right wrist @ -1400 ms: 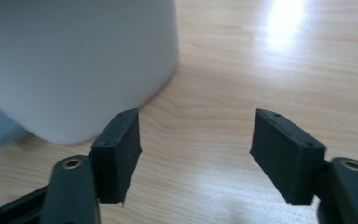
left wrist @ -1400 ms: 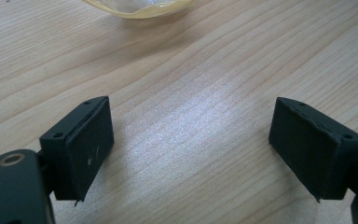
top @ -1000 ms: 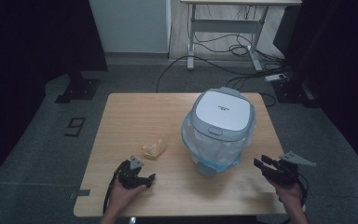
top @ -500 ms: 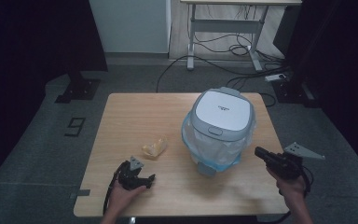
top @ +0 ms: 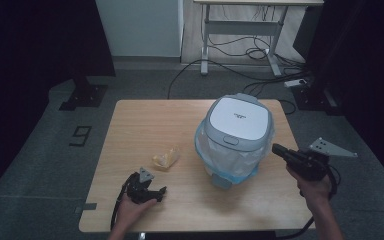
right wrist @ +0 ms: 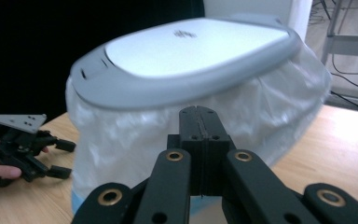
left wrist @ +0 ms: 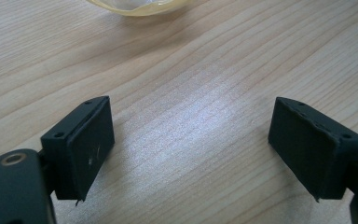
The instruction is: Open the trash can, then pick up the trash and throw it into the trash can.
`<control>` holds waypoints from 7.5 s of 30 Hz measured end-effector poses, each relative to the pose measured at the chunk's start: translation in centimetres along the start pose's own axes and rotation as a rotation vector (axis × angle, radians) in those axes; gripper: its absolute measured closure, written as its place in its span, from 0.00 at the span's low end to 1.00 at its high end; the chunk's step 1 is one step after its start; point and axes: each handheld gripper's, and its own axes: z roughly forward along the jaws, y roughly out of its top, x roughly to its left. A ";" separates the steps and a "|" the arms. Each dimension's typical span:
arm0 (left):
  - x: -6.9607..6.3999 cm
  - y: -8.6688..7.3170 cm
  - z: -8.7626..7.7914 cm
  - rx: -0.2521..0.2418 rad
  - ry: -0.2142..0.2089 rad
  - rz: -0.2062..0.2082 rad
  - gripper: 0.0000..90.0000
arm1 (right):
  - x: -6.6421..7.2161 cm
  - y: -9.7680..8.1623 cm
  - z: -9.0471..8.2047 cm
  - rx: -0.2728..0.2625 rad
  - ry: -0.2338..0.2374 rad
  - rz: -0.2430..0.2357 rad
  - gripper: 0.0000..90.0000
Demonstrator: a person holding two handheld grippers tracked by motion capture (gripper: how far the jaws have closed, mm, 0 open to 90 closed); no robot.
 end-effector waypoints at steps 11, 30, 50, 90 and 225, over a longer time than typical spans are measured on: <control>0.0 0.0 0.0 0.002 -0.001 0.000 0.16 | 1.3 2.3 1.2 0.004 0.053 -0.028 1.00; 0.0 0.0 0.0 0.003 -0.001 0.000 0.16 | 3.1 4.2 4.8 0.051 0.133 -0.043 1.00; 0.0 0.0 0.0 0.003 -0.002 0.001 0.16 | 4.7 4.6 7.5 0.083 0.192 -0.049 1.00; 0.0 0.0 0.0 0.002 -0.001 0.001 0.16 | 5.1 3.9 7.9 0.094 0.240 -0.043 1.00; 2.3 8.0 5.7 -0.009 -0.081 -0.037 0.46 | -4.8 -14.9 2.9 0.225 -0.134 0.144 0.45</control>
